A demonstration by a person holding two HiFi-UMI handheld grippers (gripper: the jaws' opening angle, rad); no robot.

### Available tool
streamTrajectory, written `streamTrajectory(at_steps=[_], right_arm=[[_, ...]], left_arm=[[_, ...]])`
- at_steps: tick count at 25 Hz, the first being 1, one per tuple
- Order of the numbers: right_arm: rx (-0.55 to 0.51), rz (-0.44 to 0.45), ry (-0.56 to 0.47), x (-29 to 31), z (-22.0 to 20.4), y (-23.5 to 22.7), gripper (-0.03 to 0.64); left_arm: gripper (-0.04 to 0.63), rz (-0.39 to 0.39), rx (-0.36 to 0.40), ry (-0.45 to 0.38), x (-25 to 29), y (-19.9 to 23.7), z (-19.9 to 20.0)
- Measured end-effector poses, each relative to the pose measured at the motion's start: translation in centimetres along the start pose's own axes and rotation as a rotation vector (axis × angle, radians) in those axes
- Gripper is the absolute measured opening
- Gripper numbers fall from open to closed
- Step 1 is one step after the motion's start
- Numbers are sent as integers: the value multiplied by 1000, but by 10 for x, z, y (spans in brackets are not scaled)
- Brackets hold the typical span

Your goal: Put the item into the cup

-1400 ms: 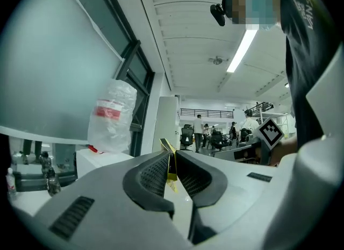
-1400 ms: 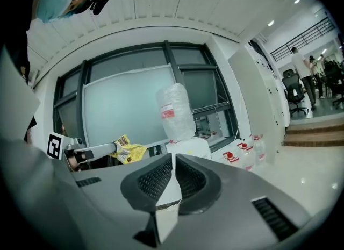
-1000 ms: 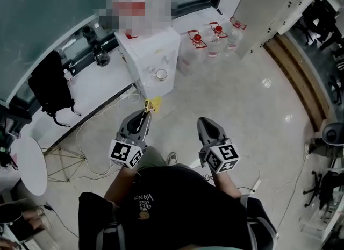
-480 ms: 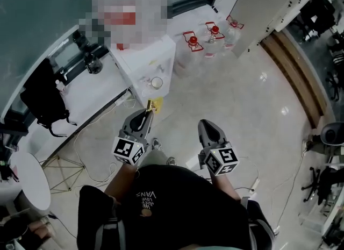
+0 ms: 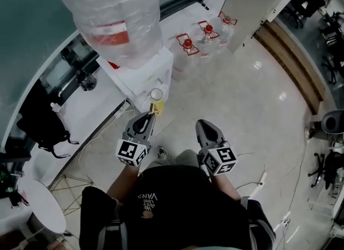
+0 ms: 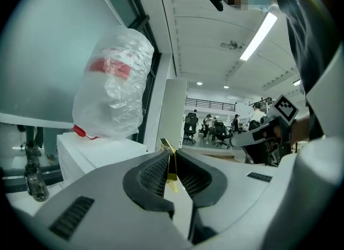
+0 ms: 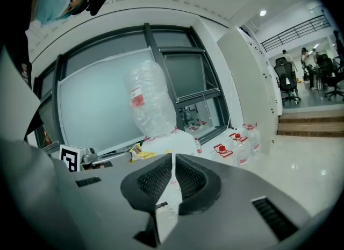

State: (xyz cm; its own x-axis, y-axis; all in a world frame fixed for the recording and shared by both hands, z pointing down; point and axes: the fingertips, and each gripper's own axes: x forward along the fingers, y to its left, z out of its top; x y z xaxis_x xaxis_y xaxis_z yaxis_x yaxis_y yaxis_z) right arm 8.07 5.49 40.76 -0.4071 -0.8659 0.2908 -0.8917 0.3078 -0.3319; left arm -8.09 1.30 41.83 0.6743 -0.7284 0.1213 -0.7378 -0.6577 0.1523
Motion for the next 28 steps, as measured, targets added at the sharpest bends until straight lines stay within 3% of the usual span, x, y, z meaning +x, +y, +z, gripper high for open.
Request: streamTrajectory(at_steps=[8,21,28], right_arm=[[4,-8,43,33,-9,-9,48],[-17,118,184,89,-22,-50,48],[-39,155,237,121,-30,-83,48]], left_arm=[[49,14,-20,68,26,28,-34],[49,192,-41,138,85,67,-89],[49,236,-41,195,127,82,-132]])
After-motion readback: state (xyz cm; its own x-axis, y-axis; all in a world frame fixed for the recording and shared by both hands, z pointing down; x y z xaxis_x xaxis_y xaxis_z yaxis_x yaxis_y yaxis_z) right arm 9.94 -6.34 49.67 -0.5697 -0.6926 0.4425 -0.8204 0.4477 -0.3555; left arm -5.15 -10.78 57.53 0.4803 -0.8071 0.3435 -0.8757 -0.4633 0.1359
